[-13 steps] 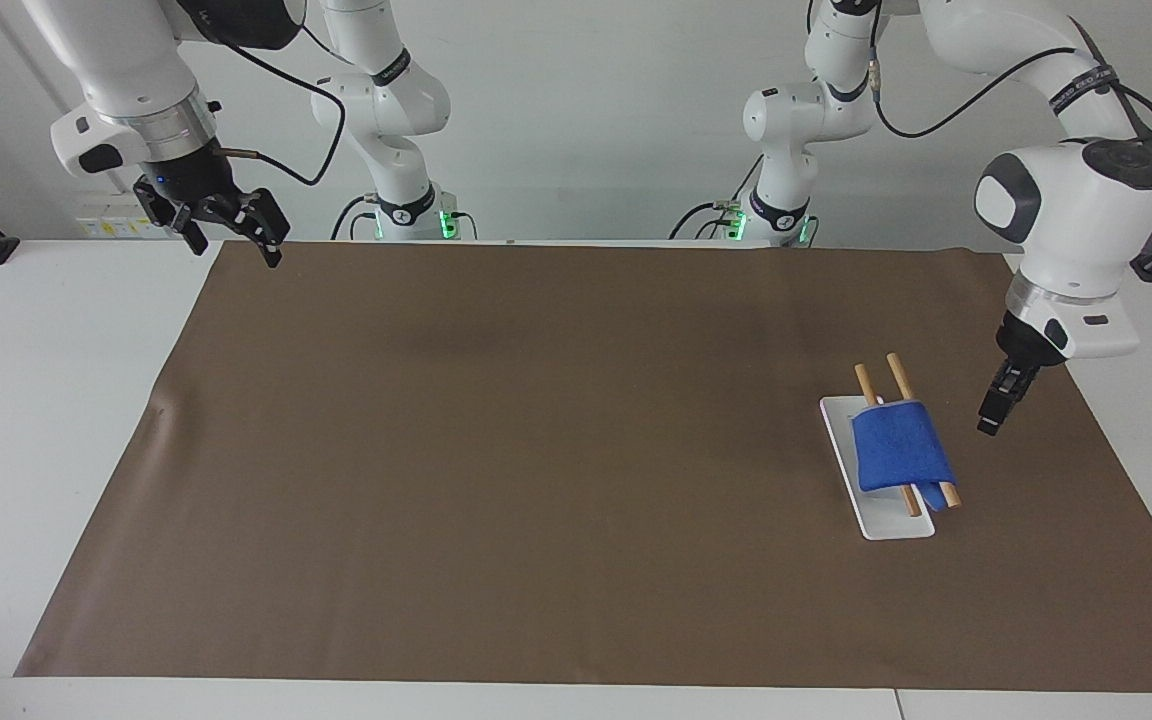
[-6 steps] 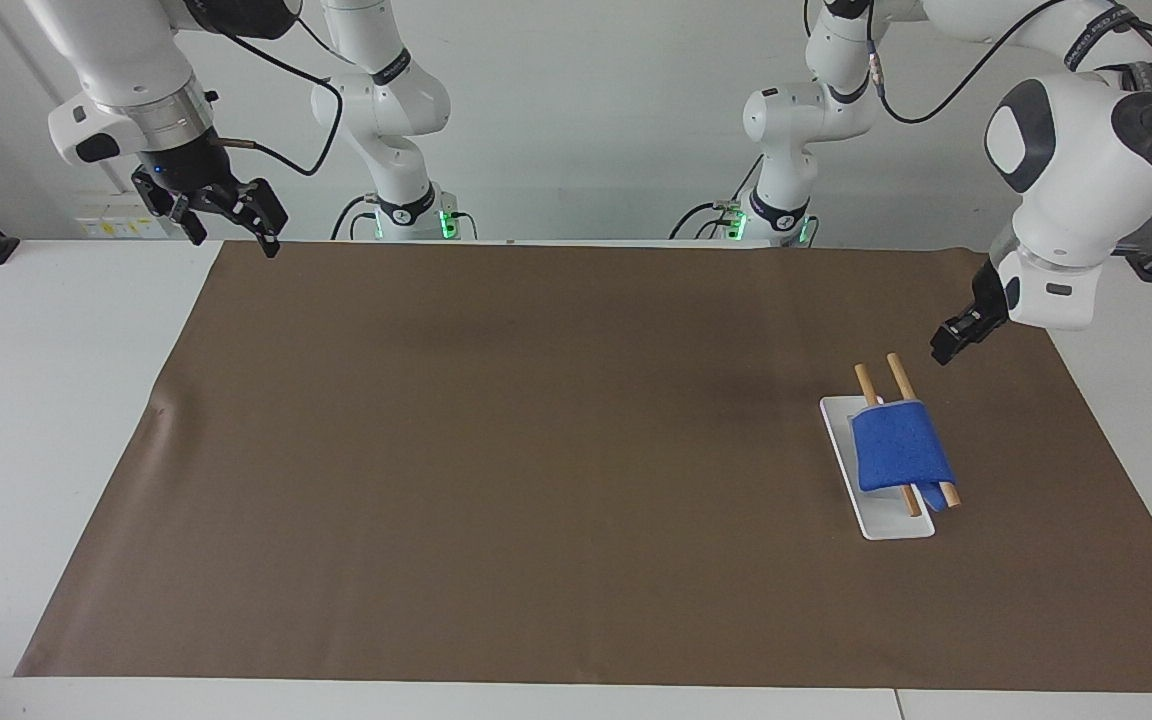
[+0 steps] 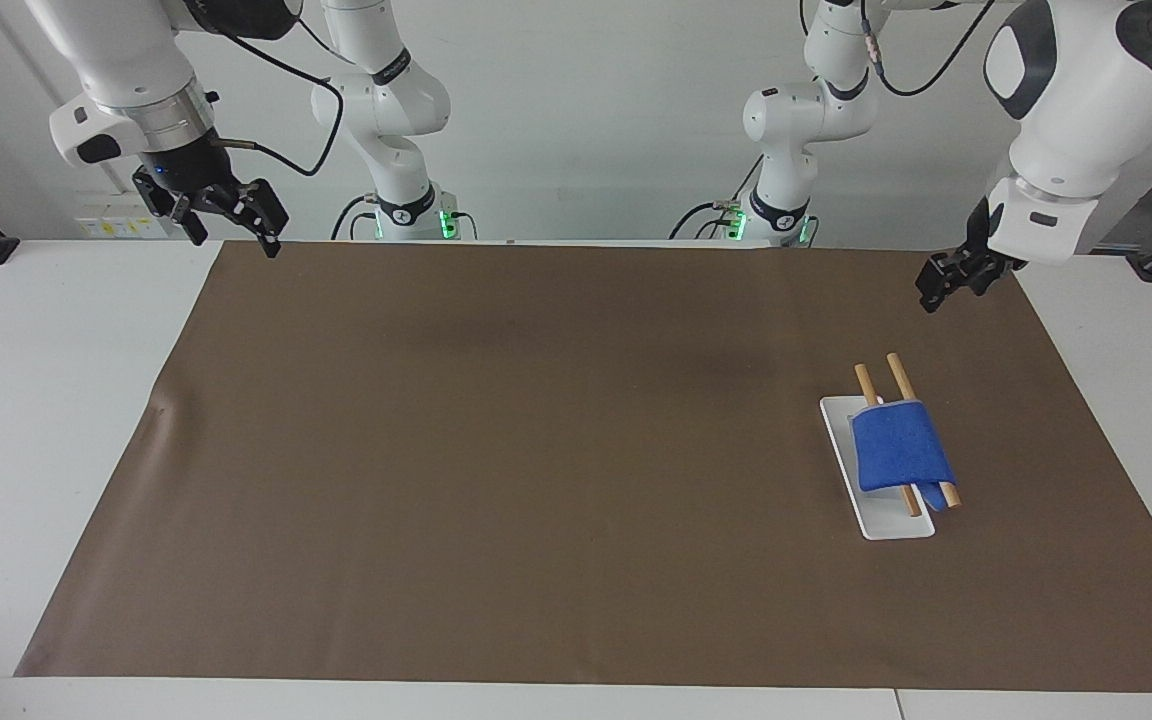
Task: Right arm passes towel to left arm to hang
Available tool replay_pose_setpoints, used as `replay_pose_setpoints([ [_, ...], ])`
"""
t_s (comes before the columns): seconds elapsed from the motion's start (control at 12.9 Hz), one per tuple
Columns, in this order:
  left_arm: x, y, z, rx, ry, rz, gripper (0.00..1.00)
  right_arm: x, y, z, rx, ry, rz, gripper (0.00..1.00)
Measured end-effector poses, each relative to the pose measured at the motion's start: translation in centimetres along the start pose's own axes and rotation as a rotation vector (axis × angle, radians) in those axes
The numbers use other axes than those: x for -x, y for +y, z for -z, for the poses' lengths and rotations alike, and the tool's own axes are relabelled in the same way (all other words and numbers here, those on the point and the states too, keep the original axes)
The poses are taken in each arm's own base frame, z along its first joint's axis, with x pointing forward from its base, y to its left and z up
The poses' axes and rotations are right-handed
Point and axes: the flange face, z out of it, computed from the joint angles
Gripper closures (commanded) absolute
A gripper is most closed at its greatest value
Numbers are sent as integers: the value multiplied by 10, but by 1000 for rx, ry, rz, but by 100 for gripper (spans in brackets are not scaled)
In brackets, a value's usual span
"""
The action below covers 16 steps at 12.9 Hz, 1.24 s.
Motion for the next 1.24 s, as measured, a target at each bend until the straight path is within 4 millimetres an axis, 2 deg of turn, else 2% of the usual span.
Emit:
replay_pose_setpoints([
  [0.08, 5, -3, 7, 13, 6, -52, 11, 0, -1, 0, 0, 4, 1, 0],
  [0.15, 7, -6, 10, 24, 9, -110, 9, -1, -1, 1, -1, 11, 3, 0],
  [0.31, 5, -13, 9, 30, 8, -210, 0, -1, -5, 2, -13, 18, 8, 0],
  [0.54, -4, -15, 12, 41, 77, -238, 0, -2, -16, 3, -64, 30, 21, 0],
  [0.77, -13, -13, 11, 50, 142, -237, 0, -2, -15, 2, -53, 32, 40, 0],
  [1.24, -14, -14, 12, 52, 152, -236, 0, -4, -15, 1, -47, 42, 79, 0],
])
